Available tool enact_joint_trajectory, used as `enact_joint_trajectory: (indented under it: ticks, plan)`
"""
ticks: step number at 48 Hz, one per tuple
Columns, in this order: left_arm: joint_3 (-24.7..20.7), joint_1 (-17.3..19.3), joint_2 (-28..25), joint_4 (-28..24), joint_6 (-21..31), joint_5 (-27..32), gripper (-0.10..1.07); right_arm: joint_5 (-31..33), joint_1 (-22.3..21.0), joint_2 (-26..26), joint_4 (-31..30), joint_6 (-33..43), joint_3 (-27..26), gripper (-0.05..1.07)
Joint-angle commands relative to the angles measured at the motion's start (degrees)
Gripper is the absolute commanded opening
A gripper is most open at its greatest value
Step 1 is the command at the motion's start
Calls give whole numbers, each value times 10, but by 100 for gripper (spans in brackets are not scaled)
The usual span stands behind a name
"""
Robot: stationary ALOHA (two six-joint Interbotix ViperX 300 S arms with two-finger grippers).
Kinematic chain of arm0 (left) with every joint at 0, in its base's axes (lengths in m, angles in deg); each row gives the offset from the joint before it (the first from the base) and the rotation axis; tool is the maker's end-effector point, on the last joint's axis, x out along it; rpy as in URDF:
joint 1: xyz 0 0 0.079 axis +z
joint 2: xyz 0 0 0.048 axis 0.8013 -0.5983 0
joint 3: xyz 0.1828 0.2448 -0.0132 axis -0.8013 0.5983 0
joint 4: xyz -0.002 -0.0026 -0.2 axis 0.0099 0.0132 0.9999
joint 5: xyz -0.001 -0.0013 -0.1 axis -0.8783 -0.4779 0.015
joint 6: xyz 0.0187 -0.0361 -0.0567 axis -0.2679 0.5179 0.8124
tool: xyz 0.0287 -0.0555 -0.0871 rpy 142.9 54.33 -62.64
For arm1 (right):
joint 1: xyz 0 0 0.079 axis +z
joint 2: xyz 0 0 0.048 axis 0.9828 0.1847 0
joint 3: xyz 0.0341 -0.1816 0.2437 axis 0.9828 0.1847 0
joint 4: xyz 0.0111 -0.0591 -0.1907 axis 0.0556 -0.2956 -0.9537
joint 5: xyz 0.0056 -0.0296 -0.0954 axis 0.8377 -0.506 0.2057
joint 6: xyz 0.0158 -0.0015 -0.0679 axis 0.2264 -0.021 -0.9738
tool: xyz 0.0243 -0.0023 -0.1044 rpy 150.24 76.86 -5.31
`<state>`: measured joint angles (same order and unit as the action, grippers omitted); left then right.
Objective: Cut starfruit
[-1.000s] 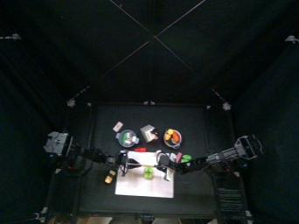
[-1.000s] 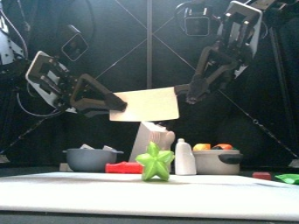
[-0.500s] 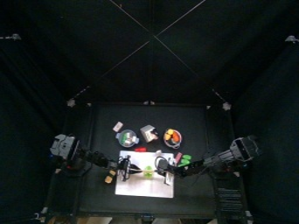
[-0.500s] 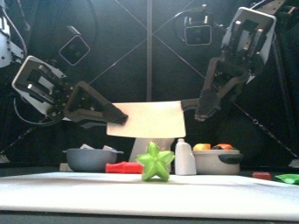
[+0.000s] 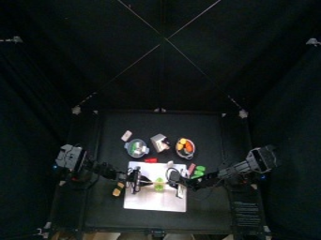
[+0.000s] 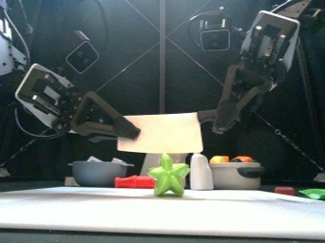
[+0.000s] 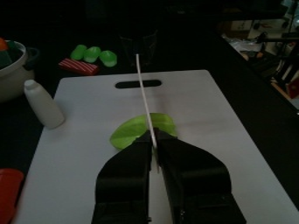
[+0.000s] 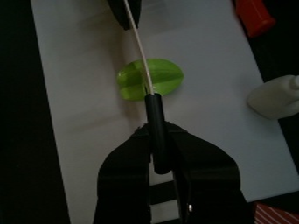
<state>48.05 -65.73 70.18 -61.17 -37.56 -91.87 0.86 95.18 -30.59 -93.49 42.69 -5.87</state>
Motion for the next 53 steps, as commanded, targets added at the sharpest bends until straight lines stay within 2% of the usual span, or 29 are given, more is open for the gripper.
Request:
enact_joint_trajectory:
  ticks: [1, 33, 44, 53]
  plan:
    - [-14, -7, 4, -2, 0, -7, 51, 3, -8, -6, -1, 2, -11, 38]
    - [-28, -7, -39, 2, 1, -5, 51, 3, -8, 33, 3, 3, -15, 38]
    - [-37, -6, -49, 30, -2, 25, 51, 3, -10, 47, 4, 3, -20, 38]
    - [-42, -5, -52, 32, -3, 40, 51, 3, -11, 54, 2, 2, -25, 38]
